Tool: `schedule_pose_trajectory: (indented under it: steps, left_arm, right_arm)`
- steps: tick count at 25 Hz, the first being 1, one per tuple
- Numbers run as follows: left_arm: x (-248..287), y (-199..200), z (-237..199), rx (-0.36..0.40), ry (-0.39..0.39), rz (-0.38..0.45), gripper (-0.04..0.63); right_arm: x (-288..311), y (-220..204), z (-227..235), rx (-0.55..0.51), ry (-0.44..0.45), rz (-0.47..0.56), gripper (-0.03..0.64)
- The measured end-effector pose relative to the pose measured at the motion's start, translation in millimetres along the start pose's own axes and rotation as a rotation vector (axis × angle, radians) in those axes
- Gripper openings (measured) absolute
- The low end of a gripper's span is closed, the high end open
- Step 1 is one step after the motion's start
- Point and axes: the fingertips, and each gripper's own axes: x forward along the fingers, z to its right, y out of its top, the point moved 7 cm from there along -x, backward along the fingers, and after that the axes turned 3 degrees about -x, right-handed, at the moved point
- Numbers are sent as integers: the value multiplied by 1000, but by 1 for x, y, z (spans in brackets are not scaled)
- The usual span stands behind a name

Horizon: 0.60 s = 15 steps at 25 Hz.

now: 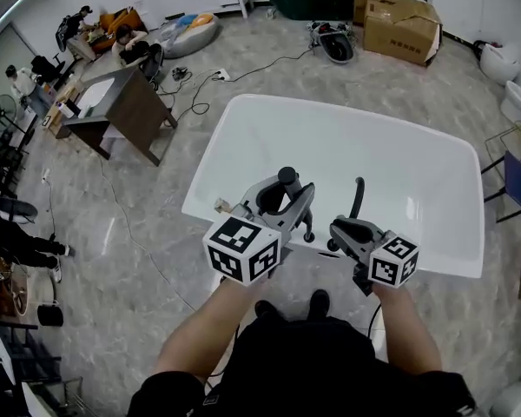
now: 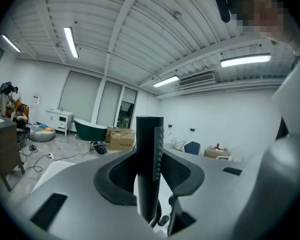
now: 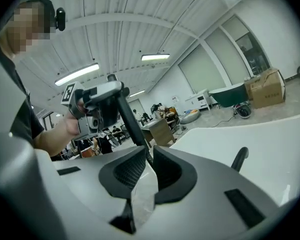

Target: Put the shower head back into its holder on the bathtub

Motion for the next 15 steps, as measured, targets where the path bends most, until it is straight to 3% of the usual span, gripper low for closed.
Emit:
schedule_pose_trajectory:
  steps: [15]
  left_arm:
    - [37,-110,-24,-40,79,-215,144]
  right_arm:
    - [-36,-17,21,56,-56,-7,24]
